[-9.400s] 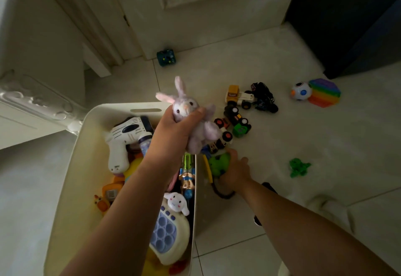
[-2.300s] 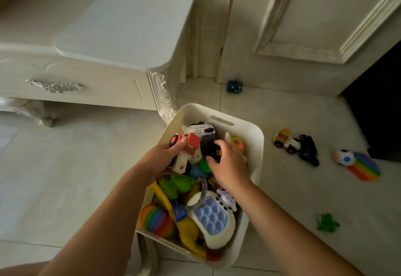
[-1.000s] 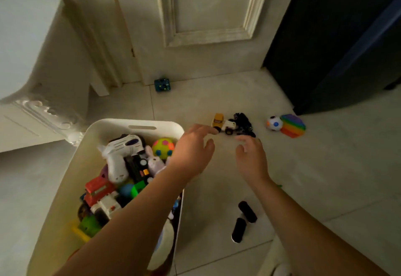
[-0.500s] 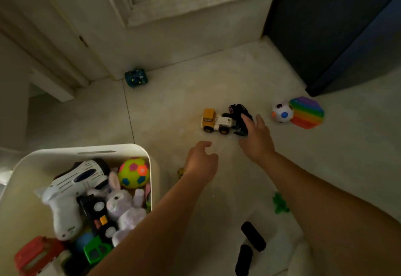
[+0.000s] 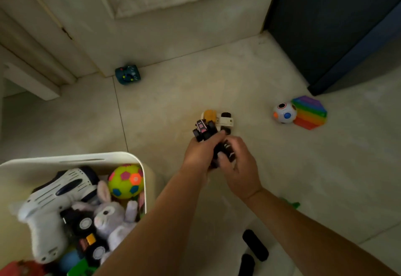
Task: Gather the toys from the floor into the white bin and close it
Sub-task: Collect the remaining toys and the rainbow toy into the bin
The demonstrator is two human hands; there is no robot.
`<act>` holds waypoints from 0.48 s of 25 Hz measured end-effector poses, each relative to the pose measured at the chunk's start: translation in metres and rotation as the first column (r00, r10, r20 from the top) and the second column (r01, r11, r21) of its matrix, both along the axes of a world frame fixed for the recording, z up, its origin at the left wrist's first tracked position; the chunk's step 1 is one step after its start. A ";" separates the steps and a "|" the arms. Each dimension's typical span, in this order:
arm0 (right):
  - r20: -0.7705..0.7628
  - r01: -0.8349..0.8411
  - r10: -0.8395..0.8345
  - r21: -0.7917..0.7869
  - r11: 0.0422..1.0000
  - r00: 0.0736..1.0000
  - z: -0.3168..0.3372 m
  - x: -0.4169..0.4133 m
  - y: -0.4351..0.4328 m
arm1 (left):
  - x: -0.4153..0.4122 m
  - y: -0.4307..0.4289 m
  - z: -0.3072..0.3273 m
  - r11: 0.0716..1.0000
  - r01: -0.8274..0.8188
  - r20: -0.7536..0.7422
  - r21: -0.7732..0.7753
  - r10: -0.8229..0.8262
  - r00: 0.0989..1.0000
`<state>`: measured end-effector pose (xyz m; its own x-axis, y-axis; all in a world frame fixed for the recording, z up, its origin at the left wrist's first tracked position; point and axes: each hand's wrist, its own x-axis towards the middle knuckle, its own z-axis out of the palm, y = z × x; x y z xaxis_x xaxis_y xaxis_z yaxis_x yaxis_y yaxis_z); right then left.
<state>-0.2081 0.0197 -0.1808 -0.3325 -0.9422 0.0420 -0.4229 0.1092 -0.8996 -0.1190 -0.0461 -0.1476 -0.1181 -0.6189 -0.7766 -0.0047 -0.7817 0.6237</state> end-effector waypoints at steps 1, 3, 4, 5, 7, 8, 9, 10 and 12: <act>0.065 0.064 -0.064 0.004 0.998 0.996 0.005 0.003 -0.009 | 0.005 -0.003 0.002 0.998 -0.053 0.072 -0.039 0.055 0.996; -0.005 0.230 -0.230 0.084 0.970 0.973 0.001 -0.004 -0.042 | 0.015 -0.008 0.004 0.990 -0.110 0.181 -0.087 0.125 0.976; -0.177 0.232 -0.202 0.170 0.958 0.963 -0.005 -0.012 -0.060 | 0.019 -0.010 0.005 0.986 -0.139 0.183 -0.094 0.154 0.971; -0.346 0.165 -0.054 0.299 0.940 0.937 -0.014 -0.019 -0.077 | 0.022 -0.012 0.007 0.982 -0.166 0.171 -0.095 0.180 0.969; -0.421 -0.016 0.312 0.574 0.819 0.851 -0.031 -0.028 -0.102 | 0.025 -0.010 0.010 0.976 -0.200 0.147 -0.092 0.212 0.966; -0.423 -0.055 0.410 0.640 0.767 0.808 -0.038 -0.029 -0.110 | 0.026 -0.009 0.013 0.976 -0.196 0.140 -0.098 0.209 0.968; -0.451 -0.063 0.457 0.655 0.753 0.767 -0.043 -0.027 -0.112 | 0.025 -0.008 0.017 0.977 -0.184 0.132 -0.111 0.198 0.971; -0.505 -0.043 0.462 0.640 0.767 0.729 -0.047 -0.026 -0.112 | 0.025 -0.005 0.019 0.977 -0.168 0.128 -0.128 0.184 0.974; -0.596 0.032 0.384 0.568 0.822 0.705 -0.050 -0.024 -0.106 | 0.027 -0.002 0.024 0.976 -0.130 0.118 -0.176 0.152 0.981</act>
<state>-0.2318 -0.0865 -0.2309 -0.2353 -0.9201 -0.3132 -0.9318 0.3052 -0.1965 -0.0922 -0.0477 -0.1233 0.0744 -0.7440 -0.6640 0.0088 -0.6653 0.7465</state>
